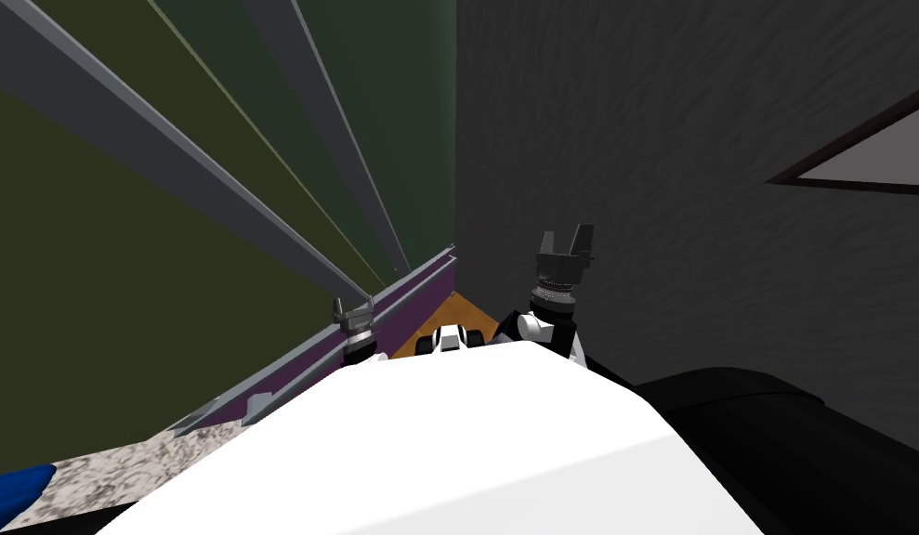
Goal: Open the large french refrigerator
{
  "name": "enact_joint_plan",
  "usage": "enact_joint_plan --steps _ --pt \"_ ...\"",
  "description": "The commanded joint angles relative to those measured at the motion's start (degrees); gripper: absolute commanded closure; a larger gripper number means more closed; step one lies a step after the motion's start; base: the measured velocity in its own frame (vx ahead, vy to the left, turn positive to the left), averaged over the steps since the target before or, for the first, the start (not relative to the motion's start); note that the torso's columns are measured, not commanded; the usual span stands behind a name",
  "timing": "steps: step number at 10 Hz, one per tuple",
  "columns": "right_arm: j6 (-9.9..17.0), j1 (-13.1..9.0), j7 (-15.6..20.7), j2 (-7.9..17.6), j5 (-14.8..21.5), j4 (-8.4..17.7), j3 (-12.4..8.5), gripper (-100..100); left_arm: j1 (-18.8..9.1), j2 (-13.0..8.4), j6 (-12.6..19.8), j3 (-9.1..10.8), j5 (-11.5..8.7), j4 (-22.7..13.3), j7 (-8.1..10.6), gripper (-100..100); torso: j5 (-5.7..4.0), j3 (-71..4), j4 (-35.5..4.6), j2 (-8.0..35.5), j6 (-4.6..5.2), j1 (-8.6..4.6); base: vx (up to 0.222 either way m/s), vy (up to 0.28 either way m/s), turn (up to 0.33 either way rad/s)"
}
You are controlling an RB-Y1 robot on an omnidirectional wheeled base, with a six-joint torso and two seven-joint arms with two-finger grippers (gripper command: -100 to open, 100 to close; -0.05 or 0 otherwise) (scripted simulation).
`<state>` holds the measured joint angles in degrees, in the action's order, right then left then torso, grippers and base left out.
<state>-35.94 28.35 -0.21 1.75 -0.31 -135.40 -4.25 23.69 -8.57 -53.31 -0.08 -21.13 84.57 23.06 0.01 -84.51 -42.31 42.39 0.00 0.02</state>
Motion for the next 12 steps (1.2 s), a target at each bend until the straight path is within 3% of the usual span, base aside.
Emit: enact_joint_plan --steps 1,3,8,11,12 --pt "0.0 0.0 0.0 0.0 0.0 0.0 0.0 0 -0.06 0.35 -1.75 -0.37 0.34 -1.89 0.22 100 0.0 -0.03 0.02 -0.04 0.0 -0.01 -0.018 0.011 0.0" --pt "0.0 -0.01 0.0 0.0 0.0 0.0 0.0 0 -0.09 0.3 -2.08 -0.22 0.32 -1.84 0.29 100 0.15 0.0 0.15 -0.1 0.08 -0.05 -0.031 0.009 -0.01" --pt "0.01 -0.03 0.0 0.0 0.0 0.01 0.0 0 2.34 -5.05 -1.22 -6.26 3.05 2.04 5.3 100 -0.13 0.11 -0.11 0.21 -0.12 -0.23 -0.225 0.065 -0.154" --pt "0.01 -0.03 0.0 0.0 0.0 0.01 0.0 0 3.35 -7.36 -0.76 -8.8 4.2 3.75 7.44 100 -0.26 -0.06 -0.19 -0.01 0.12 -0.44 -0.243 0.032 -0.134" --pt "0.01 -0.03 0.0 0.0 0.0 0.01 0.0 0 3.15 -6.83 -0.24 -8.08 3.8 3.05 6.85 100 -0.24 -0.04 -0.17 0.03 0.16 -0.45 -0.126 0.022 -0.035"
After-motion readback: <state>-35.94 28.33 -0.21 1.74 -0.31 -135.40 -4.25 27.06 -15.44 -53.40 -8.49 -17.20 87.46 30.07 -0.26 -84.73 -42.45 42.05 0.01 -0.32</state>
